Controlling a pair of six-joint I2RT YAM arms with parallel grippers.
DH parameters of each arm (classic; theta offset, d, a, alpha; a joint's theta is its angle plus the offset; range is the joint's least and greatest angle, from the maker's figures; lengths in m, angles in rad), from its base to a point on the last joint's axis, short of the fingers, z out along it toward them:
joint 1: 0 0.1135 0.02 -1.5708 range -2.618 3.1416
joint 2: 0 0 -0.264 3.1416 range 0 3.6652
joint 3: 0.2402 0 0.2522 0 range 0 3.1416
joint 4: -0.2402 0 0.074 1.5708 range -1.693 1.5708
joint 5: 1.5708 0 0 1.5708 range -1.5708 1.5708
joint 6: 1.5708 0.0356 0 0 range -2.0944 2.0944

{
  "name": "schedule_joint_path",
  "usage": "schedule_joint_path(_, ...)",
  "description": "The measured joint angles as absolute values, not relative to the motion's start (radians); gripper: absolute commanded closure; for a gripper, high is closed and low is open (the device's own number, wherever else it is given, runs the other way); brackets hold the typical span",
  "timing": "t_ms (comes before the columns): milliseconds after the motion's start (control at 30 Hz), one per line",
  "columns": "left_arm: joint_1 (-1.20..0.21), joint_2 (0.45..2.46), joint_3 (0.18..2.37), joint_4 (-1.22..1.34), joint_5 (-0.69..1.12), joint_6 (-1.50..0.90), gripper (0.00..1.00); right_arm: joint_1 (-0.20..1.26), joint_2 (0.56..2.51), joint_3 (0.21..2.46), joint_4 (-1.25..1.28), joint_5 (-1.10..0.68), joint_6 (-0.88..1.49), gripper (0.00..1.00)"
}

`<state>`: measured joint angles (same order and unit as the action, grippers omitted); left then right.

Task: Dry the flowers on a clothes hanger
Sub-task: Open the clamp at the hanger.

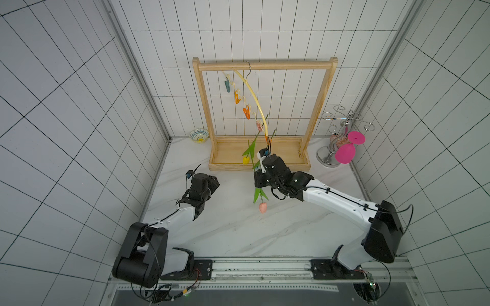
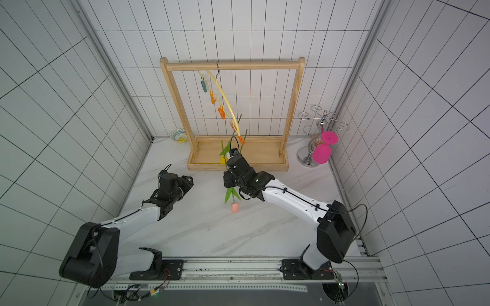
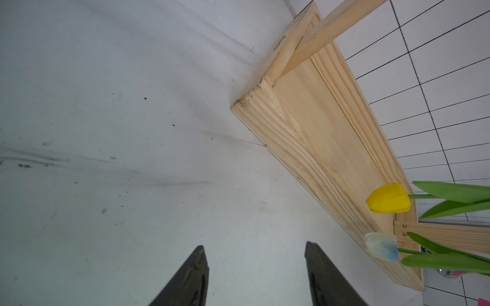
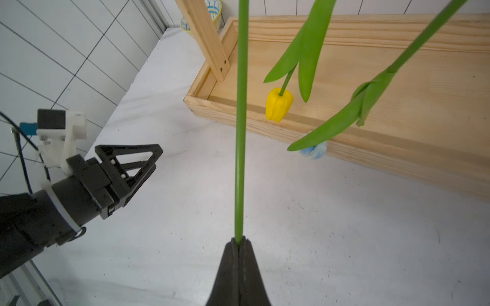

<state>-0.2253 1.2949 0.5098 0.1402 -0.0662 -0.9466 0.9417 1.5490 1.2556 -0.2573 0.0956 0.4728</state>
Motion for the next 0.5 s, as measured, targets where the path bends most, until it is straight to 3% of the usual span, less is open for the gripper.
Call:
schedule_joint_path(300, -0.226, 1.277, 0.422, 0.401, 0.008, -0.883, 0.4, 0.869, 1.624, 1.277, 0.009, 0.094, 0.533, 1.0)
schedule_joint_path(500, -0.225, 1.283, 0.52, 0.529, -0.003, -0.815, 0.36, 0.852, 1.762, 1.411, 0.156, 0.122, 0.546, 1.0)
